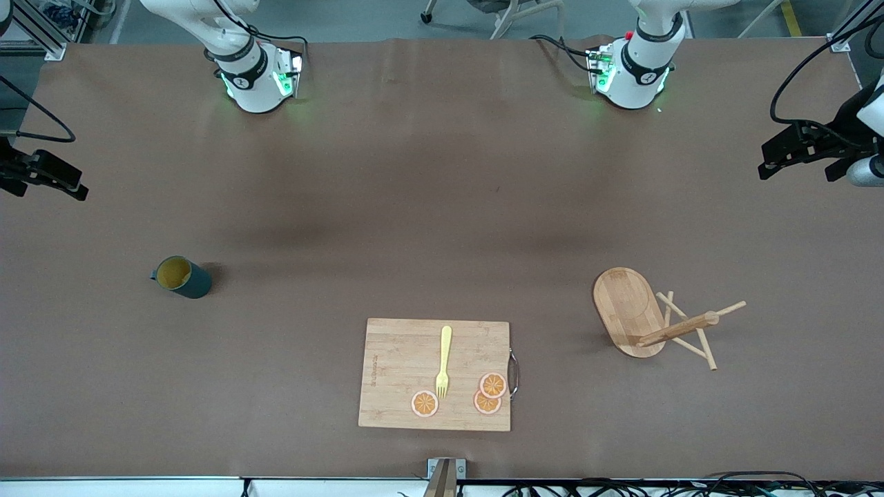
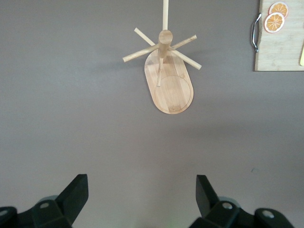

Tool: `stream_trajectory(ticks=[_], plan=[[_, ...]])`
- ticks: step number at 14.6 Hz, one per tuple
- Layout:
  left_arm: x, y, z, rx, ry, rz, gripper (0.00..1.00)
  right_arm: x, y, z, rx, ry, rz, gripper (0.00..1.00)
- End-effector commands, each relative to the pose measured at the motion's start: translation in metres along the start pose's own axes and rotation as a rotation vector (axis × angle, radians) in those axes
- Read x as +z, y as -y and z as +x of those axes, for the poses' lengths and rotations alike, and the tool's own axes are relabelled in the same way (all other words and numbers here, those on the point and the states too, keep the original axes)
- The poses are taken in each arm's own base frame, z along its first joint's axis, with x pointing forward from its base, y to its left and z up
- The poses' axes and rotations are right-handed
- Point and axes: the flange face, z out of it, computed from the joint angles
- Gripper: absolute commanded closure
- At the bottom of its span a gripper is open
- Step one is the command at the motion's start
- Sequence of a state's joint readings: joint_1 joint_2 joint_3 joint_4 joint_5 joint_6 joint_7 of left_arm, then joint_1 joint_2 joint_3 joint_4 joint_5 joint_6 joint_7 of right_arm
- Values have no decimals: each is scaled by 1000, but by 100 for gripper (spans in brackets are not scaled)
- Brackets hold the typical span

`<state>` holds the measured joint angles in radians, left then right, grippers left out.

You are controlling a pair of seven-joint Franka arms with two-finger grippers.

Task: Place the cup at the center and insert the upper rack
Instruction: 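Move the right gripper down over the teal mug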

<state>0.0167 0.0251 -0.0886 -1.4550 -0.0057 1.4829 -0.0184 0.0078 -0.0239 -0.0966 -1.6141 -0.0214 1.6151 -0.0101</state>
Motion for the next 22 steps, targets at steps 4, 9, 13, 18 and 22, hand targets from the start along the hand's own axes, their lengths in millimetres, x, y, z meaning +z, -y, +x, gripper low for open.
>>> stream_trajectory(ticks=[4, 9, 13, 18, 22], plan=[[-6, -1, -1, -8, -19, 6, 0, -3, -1, -8, -13, -9, 4, 0], [-6, -1, -1, -8, -19, 6, 0, 18, 2, 3, -9, 25, -17, 0], [-6, 0, -1, -9, -19, 6, 0, 73, 14, 21, -24, 96, -21, 0], [-6, -1, -1, -8, -20, 6, 0, 172, 24, 17, -37, 137, -13, 0], [-6, 1, -1, -11, -20, 6, 0, 236, 22, 16, -36, 198, -19, 0]])
